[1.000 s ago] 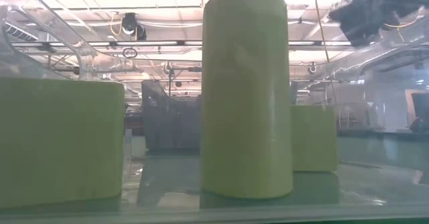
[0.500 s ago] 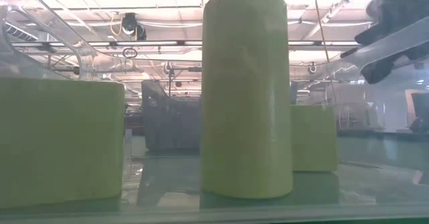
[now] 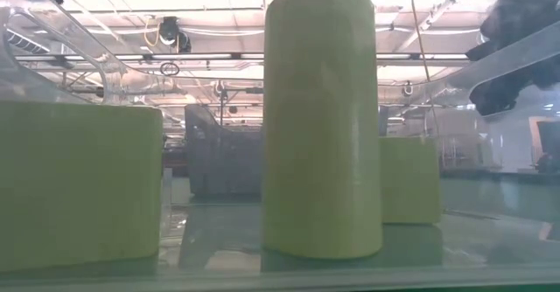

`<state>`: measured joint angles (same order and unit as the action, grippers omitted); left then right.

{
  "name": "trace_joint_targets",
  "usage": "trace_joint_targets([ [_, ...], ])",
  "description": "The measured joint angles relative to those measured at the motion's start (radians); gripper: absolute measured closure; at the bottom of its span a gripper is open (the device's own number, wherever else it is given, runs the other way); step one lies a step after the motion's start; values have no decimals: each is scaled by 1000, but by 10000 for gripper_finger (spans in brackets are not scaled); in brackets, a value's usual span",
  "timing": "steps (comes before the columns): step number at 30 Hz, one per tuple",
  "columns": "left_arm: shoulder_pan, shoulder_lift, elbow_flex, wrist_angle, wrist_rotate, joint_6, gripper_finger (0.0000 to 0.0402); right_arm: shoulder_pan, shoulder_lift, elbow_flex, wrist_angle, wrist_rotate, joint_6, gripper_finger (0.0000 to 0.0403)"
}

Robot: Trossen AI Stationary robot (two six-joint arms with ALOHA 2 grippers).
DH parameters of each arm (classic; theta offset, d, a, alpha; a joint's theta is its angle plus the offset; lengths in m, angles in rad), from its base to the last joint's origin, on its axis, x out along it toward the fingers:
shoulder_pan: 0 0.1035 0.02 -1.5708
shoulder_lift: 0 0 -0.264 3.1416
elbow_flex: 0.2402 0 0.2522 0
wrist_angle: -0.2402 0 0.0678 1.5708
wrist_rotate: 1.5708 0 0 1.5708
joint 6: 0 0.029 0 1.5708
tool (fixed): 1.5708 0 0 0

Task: Sort & place blocks by color
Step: Return to Home Position

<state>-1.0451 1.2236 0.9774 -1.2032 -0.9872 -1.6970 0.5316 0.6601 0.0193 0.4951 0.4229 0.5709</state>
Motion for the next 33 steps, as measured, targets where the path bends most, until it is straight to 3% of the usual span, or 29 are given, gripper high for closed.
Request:
trace_joint_targets([
  [9,0,0,-145,14,0,-86,238,0,0,-2,-13,-5,-11,245],
  [14,0,0,-291,218,-11,-79,238,0,0,-3,-14,-7,-9,245],
  [23,12,0,-496,669,-17,299,238,0,0,-4,-13,-8,-10,245],
  [27,40,0,-553,890,-13,552,238,0,0,-4,-13,-8,-10,245],
  [33,117,-12,-708,1318,104,892,238,0,0,-4,-13,-8,-10,245],
])
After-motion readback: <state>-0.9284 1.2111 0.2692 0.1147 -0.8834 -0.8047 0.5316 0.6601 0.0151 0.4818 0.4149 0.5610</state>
